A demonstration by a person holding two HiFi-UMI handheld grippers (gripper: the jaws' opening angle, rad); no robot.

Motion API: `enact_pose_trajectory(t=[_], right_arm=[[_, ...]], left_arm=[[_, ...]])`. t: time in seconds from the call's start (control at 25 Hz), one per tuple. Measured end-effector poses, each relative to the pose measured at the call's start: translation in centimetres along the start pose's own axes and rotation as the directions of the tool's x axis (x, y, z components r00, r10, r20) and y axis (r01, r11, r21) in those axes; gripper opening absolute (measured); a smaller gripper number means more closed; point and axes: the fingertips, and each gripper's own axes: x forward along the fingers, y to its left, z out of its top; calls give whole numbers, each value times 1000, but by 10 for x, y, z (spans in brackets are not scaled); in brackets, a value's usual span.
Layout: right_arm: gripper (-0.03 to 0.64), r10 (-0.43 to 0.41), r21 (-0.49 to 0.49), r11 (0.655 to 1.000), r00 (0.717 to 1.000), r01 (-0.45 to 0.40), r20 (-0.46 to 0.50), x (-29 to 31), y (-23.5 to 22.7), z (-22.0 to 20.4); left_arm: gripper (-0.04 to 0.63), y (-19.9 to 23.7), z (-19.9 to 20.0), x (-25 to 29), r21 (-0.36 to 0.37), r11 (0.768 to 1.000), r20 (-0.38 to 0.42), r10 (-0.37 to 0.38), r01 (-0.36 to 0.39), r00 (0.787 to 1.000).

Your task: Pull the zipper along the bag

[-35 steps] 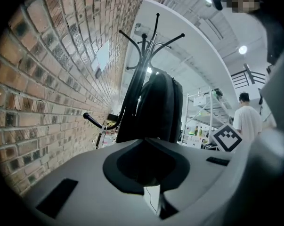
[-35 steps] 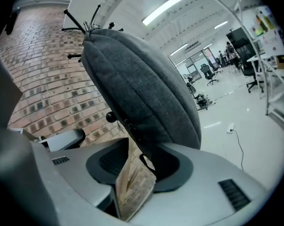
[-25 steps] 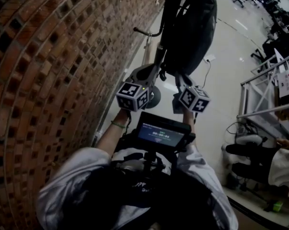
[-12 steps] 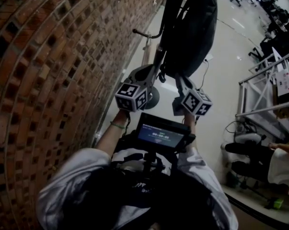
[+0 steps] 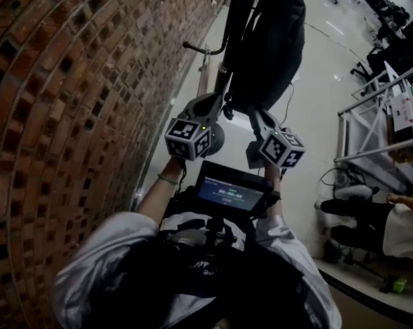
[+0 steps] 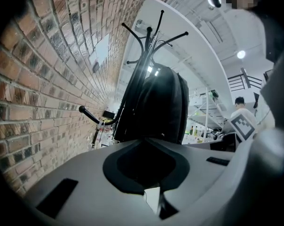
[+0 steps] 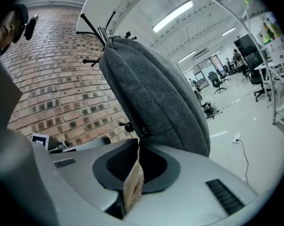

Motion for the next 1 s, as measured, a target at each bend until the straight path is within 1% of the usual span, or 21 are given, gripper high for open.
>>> enact_pose_trajectory(t=[0.12,0.32,0.48,0.68,0.84,0.88,0.92,1.0], right_arm=[[20,7,24,1000,1000,-7,-2,-4,1,1],[2,-38,45,998,999,38,6,-7,-4,5],[3,-28,71,997,1000,28,1,-10,-3,1],[9,-13,84,996,1000,13,6,-18,5,3],[0,19,206,978,999,-24,26,-14,-2,2],[0,24,220,975,999,-28,23,-12,-3,1],[2,23,217,976,1000,-26,17,-10,-4,-1],[4,9,181,983,1000,-9,5,-7,-6,-3]], left_arm=[[8,1,-6,4,-10,1000,17,-7,7,1000],[8,-8,-5,4,-4,1000,-15,-15,15,1000],[8,-8,-6,2,-2,1000,0,-17,17,1000],[8,-8,-7,-2,-1,1000,-6,-14,14,1000],[8,-10,-9,-2,-6,1000,-6,-18,18,1000],[8,-11,-10,-2,-9,1000,-4,-21,21,1000],[8,-12,-11,-2,-11,1000,-1,-24,24,1000],[8,-12,-14,0,-10,1000,5,-28,28,1000]])
